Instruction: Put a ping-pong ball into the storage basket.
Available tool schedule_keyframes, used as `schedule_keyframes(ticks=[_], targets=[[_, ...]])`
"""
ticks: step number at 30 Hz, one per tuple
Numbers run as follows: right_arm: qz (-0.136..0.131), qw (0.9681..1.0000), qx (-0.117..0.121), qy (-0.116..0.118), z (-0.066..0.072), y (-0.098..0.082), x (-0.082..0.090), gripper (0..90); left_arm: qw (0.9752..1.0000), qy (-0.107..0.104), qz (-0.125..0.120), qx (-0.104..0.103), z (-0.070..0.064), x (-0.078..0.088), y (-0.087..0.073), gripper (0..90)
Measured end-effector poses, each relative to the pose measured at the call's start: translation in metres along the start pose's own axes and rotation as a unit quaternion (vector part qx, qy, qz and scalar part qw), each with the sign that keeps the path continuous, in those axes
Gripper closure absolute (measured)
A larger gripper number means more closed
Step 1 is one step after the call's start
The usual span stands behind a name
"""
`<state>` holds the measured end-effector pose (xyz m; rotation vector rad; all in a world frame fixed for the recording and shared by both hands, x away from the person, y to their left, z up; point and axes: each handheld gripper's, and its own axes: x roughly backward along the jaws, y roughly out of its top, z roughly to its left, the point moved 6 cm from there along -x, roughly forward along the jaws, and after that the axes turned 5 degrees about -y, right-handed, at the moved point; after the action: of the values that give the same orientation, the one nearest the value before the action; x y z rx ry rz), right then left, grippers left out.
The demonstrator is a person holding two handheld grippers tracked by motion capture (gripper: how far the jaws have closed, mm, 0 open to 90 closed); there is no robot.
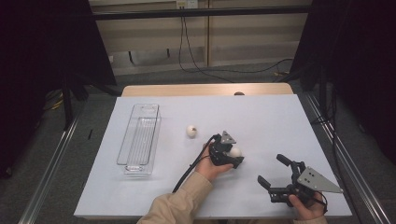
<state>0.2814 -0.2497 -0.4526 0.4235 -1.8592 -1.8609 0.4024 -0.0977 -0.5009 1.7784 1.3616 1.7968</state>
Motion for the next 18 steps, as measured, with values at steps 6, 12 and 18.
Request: schedule_keyframes(ticks=[6, 12, 18], targets=[[0.0, 1.0, 0.001, -0.001, -0.0004, -0.0001, -0.0002, 0.7, 0.9999, 0.009, 0.005, 0.001, 0.001, -0.0004, 0.0009, 40.1], [-0.001, 1.0, 0.002, 0.0, 0.0002, 0.0, -0.0006, 0.7, 0.9999, 0.013, 0.008, -0.001, 0.0019, 0.0012, 0.0007, 47.3], [-0.001, 1.0, 0.001, 0.0, -0.0001, 0.0001, -0.0003, 0.7, 0.9999, 0.008, 0.008, 0.004, 0.0016, 0.0019, 0.0009, 50.9]])
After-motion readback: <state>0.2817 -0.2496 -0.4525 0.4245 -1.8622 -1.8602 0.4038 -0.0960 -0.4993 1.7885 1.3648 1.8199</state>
